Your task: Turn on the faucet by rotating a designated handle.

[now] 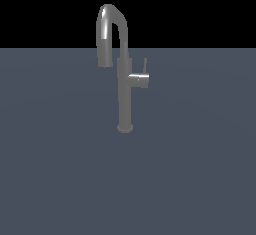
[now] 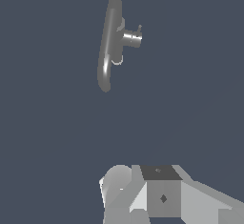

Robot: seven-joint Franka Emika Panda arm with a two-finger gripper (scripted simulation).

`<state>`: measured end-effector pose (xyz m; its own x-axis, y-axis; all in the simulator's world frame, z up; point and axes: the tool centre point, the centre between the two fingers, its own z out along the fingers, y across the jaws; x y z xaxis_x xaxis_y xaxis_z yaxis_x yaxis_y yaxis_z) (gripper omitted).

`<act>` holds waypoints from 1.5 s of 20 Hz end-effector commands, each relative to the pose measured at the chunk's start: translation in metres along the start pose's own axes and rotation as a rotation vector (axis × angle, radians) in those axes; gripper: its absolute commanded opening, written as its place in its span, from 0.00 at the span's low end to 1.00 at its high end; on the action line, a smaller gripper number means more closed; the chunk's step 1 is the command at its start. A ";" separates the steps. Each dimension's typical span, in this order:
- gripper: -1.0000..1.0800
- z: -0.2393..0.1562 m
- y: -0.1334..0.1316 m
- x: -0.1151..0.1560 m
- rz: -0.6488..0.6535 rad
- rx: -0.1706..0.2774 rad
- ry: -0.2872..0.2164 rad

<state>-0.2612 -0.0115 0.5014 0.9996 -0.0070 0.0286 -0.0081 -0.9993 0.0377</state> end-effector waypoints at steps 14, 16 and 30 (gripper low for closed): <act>0.00 0.003 -0.003 0.022 0.070 0.068 -0.061; 0.00 0.004 -0.004 0.029 0.093 0.091 -0.082; 0.00 0.024 -0.003 0.103 0.334 0.326 -0.295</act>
<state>-0.1663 -0.0094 0.4827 0.9251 -0.2706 -0.2664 -0.3318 -0.9173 -0.2203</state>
